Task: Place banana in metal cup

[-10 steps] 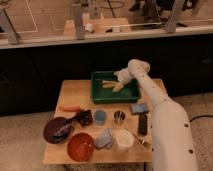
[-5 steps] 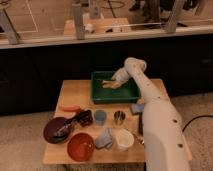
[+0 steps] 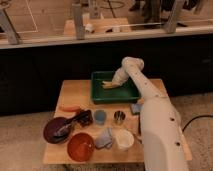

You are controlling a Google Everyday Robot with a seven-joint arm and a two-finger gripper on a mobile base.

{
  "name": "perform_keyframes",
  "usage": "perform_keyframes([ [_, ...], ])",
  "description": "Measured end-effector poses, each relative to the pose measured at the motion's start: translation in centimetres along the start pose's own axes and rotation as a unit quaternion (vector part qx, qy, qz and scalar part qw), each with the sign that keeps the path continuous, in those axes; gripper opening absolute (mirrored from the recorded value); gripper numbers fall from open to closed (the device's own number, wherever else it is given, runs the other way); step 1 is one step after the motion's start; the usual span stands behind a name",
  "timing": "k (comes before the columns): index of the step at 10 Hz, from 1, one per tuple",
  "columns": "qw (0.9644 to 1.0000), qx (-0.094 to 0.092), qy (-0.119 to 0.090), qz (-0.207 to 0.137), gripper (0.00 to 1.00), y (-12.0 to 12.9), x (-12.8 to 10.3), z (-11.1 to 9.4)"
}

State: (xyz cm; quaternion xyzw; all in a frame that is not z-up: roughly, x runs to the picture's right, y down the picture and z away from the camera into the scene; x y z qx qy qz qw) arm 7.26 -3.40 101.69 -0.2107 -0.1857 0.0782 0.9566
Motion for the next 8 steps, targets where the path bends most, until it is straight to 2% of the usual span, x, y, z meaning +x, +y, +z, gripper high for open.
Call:
perform_keyframes([
  [3,0.9998,0.011,0.007,0.016,0.00,-0.1,0.1,-0.9],
  [6,0.9989,0.031,-0.007,0.034,0.00,-0.6,0.0,-4.8],
  [8,0.9987,0.031,-0.012,0.038,0.02,-0.5,0.2,-7.2],
])
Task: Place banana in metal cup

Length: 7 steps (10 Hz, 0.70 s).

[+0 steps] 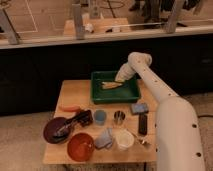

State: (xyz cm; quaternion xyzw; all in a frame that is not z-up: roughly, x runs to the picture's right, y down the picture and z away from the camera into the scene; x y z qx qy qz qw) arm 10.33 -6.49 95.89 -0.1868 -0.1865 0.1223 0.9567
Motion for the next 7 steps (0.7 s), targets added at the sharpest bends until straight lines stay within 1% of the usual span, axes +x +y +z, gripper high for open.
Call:
perform_keyframes([
  [2,1.0000,-0.002,-0.001,-0.004,0.02,0.1,-0.4,0.2],
  [4,1.0000,-0.002,-0.003,-0.007,0.02,0.1,-0.3,0.2],
  [5,0.9998,-0.006,-0.006,-0.018,0.02,0.1,-0.2,0.3],
  [7,0.9984,-0.018,-0.013,-0.052,0.02,0.8,-0.4,1.6],
])
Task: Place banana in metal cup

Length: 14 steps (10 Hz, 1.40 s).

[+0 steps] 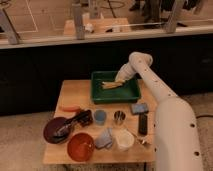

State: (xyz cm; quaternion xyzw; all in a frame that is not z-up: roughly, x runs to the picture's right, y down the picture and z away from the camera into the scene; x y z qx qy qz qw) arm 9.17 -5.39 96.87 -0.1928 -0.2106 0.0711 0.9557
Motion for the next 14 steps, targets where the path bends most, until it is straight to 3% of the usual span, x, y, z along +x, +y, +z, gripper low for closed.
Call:
perform_keyframes([
  [4,0.9994,-0.009,0.001,-0.034,0.02,0.7,0.7,1.4],
  [10,0.9982,-0.014,0.016,-0.057,0.03,1.2,0.7,3.0],
  [14,0.9980,-0.014,0.022,-0.058,0.41,1.1,1.0,3.4],
])
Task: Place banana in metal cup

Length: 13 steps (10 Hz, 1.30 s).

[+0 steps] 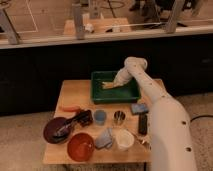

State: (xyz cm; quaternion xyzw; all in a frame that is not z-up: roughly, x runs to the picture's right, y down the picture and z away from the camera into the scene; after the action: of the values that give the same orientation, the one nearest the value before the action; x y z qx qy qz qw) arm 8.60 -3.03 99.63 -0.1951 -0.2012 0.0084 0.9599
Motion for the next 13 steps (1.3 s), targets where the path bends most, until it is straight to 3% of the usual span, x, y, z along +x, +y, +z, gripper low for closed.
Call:
perform_keyframes([
  [2,1.0000,0.000,0.001,0.000,0.63,-0.15,0.00,0.10],
  [4,1.0000,0.000,0.003,0.000,0.75,-0.25,-0.03,0.23],
  [7,1.0000,0.001,0.003,0.003,0.69,-0.35,0.14,0.33],
  [13,0.9999,-0.008,0.006,0.003,0.69,-0.36,0.10,0.97],
])
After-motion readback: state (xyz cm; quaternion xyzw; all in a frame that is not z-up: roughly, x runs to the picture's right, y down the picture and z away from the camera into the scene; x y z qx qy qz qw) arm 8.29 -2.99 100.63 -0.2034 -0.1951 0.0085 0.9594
